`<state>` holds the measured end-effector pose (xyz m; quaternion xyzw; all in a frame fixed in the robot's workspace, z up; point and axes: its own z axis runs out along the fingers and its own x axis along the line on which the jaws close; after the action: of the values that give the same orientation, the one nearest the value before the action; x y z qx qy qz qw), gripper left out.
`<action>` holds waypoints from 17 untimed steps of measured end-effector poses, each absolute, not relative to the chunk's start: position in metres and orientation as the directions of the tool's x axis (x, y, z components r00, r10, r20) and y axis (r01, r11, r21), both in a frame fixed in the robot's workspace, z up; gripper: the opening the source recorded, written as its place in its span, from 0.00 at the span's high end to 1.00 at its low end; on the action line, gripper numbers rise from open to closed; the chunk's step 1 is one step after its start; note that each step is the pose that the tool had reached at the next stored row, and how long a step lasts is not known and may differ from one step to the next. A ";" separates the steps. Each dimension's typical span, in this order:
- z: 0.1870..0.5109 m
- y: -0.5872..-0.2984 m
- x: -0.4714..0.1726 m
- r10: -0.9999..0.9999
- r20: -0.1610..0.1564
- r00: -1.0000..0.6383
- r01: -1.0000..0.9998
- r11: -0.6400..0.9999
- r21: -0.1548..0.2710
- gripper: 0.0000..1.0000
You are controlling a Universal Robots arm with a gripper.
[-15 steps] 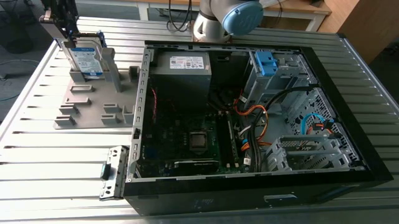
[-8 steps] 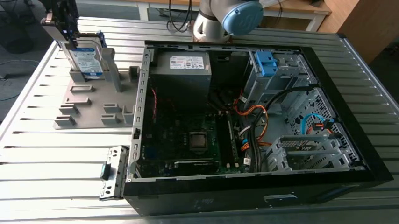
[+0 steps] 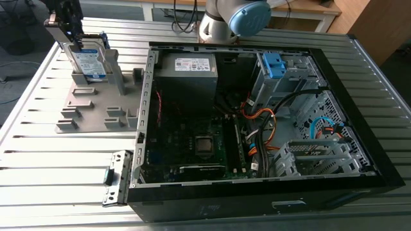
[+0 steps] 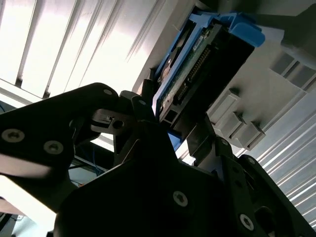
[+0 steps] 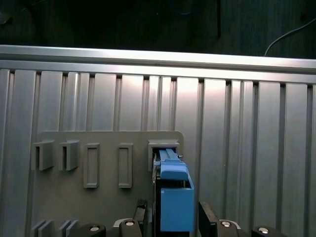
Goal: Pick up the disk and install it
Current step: 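Pick up the disk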
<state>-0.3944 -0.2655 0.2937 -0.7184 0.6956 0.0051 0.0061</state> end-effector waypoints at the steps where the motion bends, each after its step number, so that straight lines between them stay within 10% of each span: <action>1: 0.294 -0.265 -0.394 -0.999 -0.016 0.032 -0.999 -0.032 -0.003 0.47; 17: 0.284 -0.265 -0.396 -0.999 -0.008 0.032 -0.999 -0.032 -0.003 0.47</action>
<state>-0.3965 -0.2654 0.2836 -0.7184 0.6956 0.0018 0.0037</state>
